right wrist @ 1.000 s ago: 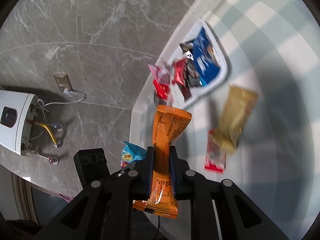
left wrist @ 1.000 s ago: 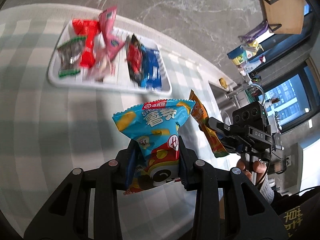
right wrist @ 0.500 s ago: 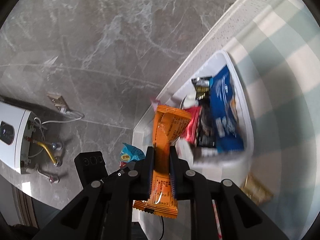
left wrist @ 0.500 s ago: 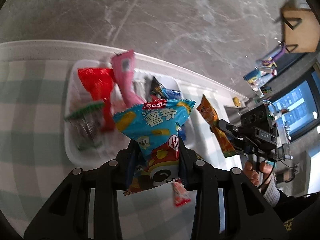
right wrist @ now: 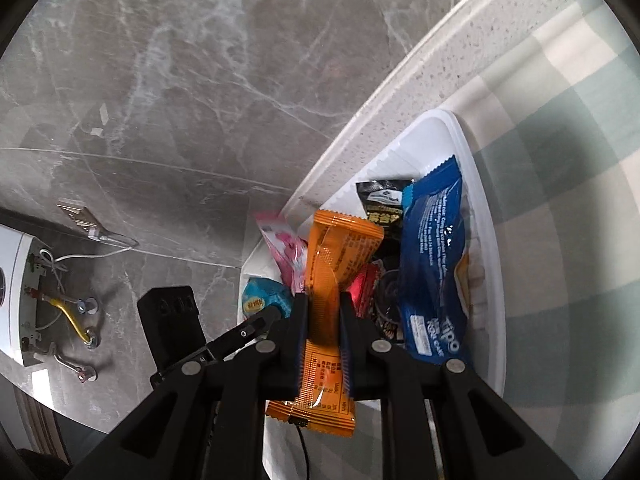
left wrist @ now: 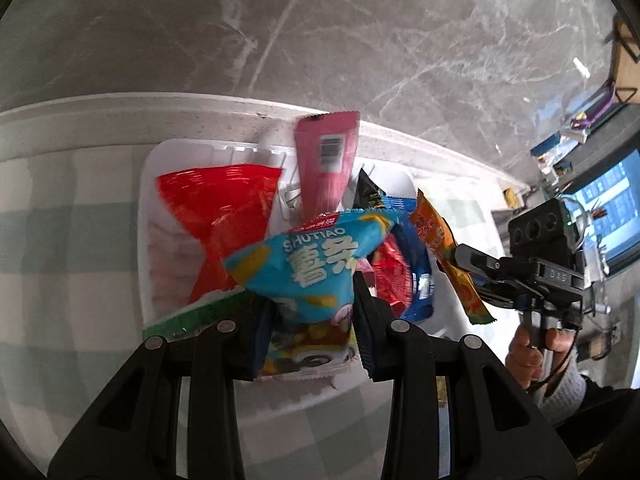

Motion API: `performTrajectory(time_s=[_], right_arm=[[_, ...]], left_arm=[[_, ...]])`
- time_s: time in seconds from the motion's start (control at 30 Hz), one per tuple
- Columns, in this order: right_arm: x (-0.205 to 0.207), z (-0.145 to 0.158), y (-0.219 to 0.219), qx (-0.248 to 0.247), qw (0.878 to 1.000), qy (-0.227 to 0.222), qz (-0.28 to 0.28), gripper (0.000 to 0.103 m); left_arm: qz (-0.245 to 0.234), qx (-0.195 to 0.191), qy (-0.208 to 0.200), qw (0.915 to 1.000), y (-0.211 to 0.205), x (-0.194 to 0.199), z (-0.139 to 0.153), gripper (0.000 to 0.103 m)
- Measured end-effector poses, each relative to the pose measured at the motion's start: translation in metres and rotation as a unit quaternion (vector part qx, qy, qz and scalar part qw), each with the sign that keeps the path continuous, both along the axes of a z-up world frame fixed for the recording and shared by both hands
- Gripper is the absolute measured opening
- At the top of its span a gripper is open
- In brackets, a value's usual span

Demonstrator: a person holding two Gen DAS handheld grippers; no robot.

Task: Organize snacks
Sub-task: 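Lower both snacks into the tray and open both tools to release, then move both tools back over the gold and red-white packets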

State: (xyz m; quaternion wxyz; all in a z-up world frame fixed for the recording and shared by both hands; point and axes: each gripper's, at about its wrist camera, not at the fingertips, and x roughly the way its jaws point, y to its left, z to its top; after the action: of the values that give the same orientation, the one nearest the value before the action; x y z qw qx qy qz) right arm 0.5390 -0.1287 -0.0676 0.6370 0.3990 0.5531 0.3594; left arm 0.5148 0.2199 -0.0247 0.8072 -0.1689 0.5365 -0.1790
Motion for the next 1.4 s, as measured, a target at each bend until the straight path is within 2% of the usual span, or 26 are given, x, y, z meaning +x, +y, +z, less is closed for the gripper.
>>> performTrajectory(time_s=[0.3,0.47,0.53,0.63,0.73,1.1,1.4], right_arm=[[0.004,-0.008,0.010,-0.040,0.999,-0.015,0.011,0.017],[0.003,0.002,0.026,-0.091,0.994,-0.047,0.024,0.027],[0.001,0.007,0.030,-0.105,0.992,-0.060,0.027,0.032],[-0.001,0.014,0.034,-0.123,0.989,-0.075,0.030,0.038],[-0.004,0.022,0.036,-0.131,0.987,-0.087,0.026,0.045],[-0.018,0.045,0.025,-0.138,0.984,-0.113,0.016,0.046],[-0.043,0.065,0.003,-0.144,0.982,-0.121,-0.006,0.046]], left_arm=[[-0.016,0.029,-0.003,0.9995,-0.009,0.020,-0.014,0.033],[-0.020,0.052,-0.007,0.9984,-0.019,0.020,-0.012,0.040],[-0.023,0.055,-0.011,0.9982,-0.021,0.018,-0.012,0.049],[-0.024,0.078,-0.019,0.9965,-0.027,0.014,-0.008,0.056],[-0.025,0.102,-0.028,0.9941,-0.037,0.011,-0.006,0.057],[0.010,0.112,-0.064,0.9916,-0.021,-0.010,0.024,0.058],[0.042,0.095,-0.088,0.9907,-0.007,-0.045,0.050,0.058]])
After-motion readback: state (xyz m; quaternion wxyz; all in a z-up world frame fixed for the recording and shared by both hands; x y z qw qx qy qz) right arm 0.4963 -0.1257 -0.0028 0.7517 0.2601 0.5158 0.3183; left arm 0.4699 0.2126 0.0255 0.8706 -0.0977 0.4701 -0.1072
